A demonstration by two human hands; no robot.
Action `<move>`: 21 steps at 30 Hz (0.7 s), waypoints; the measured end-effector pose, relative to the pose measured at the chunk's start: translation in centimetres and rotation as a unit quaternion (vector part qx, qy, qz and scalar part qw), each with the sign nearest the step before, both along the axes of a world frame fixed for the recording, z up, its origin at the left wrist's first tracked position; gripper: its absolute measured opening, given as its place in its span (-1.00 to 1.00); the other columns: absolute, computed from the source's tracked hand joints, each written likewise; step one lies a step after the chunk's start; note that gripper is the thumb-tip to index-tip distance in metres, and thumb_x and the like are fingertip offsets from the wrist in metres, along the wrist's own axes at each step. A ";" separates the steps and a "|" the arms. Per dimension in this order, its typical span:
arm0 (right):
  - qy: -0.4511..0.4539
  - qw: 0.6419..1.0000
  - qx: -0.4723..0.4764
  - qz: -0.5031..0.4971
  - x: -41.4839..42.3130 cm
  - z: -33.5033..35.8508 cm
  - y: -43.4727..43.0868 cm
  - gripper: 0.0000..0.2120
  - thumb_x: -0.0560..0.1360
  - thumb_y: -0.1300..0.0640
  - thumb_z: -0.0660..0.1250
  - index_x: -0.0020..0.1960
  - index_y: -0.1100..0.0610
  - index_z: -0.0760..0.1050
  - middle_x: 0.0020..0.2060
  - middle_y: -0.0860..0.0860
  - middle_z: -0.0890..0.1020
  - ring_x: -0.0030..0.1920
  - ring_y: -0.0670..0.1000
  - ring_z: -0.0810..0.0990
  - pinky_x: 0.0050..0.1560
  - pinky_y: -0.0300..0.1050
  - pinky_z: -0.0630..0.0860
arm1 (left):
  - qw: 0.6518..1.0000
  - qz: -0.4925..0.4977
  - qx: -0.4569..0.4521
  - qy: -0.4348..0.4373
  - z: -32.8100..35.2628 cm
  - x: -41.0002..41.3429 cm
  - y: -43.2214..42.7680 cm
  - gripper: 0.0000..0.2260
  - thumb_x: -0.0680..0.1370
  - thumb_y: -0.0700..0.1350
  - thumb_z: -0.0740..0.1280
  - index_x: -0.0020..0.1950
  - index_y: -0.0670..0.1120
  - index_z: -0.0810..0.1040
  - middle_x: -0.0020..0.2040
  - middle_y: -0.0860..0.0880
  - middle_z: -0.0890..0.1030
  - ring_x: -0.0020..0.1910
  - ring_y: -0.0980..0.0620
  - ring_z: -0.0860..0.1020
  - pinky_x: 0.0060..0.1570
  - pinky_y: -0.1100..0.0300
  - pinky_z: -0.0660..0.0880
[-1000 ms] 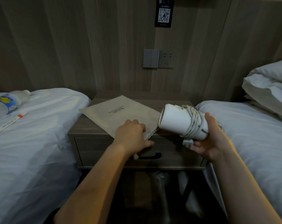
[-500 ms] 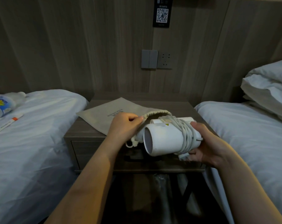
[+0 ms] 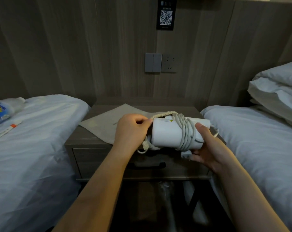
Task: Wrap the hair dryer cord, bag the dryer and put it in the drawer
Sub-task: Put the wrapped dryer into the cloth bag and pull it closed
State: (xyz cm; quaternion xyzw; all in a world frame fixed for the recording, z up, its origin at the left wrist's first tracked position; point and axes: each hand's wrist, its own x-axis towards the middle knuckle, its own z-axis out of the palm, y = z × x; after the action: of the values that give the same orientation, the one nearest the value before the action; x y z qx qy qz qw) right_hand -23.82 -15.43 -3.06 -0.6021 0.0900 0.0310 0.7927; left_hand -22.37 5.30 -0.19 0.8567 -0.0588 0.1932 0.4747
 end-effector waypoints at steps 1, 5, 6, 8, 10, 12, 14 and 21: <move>-0.008 1.000 -0.004 0.000 -0.1 0.1 0.0 -0.71 0.49 -0.08 0.27 0.12 0.05 0.52 0.04 0.15 0.66 0.05 0.21 0.63 -0.07 0.18 0.60 | 1.000 0.015 -0.011 -0.013 -0.2 0.1 -0.1 -0.86 0.51 -0.07 0.34 -0.17 -0.07 0.66 -0.21 0.00 0.64 -0.17 0.11 0.55 -0.20 0.31 0.41; -0.031 0.997 -0.075 -0.014 -0.3 0.1 0.5 -0.70 0.47 -0.02 0.31 0.09 0.16 0.55 0.00 0.20 0.67 -0.02 0.19 0.65 -0.04 0.23 0.59 | 0.994 0.081 0.003 -0.075 -0.7 0.3 -0.8 -0.89 0.50 -0.07 0.34 -0.19 -0.05 0.63 -0.17 0.05 0.57 -0.21 0.18 0.48 -0.21 0.42 0.34; -0.033 0.995 -0.091 -0.016 -0.3 0.1 0.7 -0.69 0.47 -0.02 0.32 0.08 0.18 0.55 -0.03 0.20 0.67 -0.05 0.18 0.65 -0.03 0.25 0.59 | 0.993 0.081 0.013 -0.089 -0.9 0.3 -1.0 -0.88 0.50 -0.08 0.35 -0.19 -0.06 0.64 -0.17 0.05 0.58 -0.22 0.17 0.48 -0.19 0.37 0.38; -0.034 0.993 -0.111 -0.020 -0.4 0.0 1.2 -0.70 0.45 -0.02 0.34 0.04 0.18 0.57 -0.11 0.17 0.68 -0.10 0.15 0.66 -0.02 0.26 0.58 | 0.991 0.044 0.041 -0.117 -1.2 0.3 -1.5 -0.89 0.49 -0.10 0.36 -0.18 -0.09 0.66 -0.17 0.02 0.60 -0.19 0.11 0.51 -0.12 0.24 0.44; -0.036 0.990 -0.132 -0.022 -0.4 0.0 1.5 -0.71 0.42 -0.04 0.36 0.01 0.15 0.58 -0.14 0.14 0.70 -0.13 0.13 0.67 -0.05 0.20 0.60 | 0.988 0.000 0.068 -0.141 -1.4 0.1 -2.1 -0.90 0.48 -0.14 0.37 -0.15 -0.12 0.67 -0.16 -0.02 0.61 -0.16 0.07 0.53 -0.08 0.20 0.44; -0.034 0.989 -0.144 -0.029 -0.3 0.0 1.8 -0.70 0.40 -0.04 0.39 0.01 0.15 0.58 -0.15 0.15 0.70 -0.14 0.13 0.69 -0.11 0.13 0.63 | 0.984 -0.027 0.075 -0.159 -1.3 -0.1 -2.4 -0.90 0.49 -0.15 0.37 -0.12 -0.13 0.67 -0.15 -0.02 0.61 -0.14 0.08 0.53 -0.06 0.22 0.44; -0.032 0.989 -0.137 -0.048 -0.4 0.0 2.2 -0.68 0.40 -0.04 0.40 0.01 0.17 0.58 -0.16 0.16 0.70 -0.16 0.14 0.69 -0.15 0.11 0.64 | 0.980 -0.062 0.067 -0.174 -1.0 -0.4 -2.5 -0.91 0.49 -0.16 0.37 -0.12 -0.14 0.66 -0.15 0.00 0.60 -0.12 0.12 0.53 -0.03 0.25 0.45; 0.005 0.989 -0.013 -0.145 -0.5 0.2 3.4 -0.66 0.41 -0.09 0.38 0.01 0.17 0.55 -0.15 0.15 0.67 -0.18 0.14 0.67 -0.36 -0.04 0.63 | 0.966 -0.079 0.170 -0.177 -0.9 -1.2 -3.1 -0.78 0.48 -0.12 0.37 0.11 -0.04 0.59 -0.01 0.06 0.51 0.01 0.16 0.43 0.03 0.30 0.40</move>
State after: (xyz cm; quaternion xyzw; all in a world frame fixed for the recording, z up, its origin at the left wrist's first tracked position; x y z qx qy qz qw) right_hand -24.27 -12.03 -2.85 -0.5923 0.1807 -0.0829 0.7808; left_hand -23.59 2.16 -1.13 0.8694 -0.2411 0.2910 0.3183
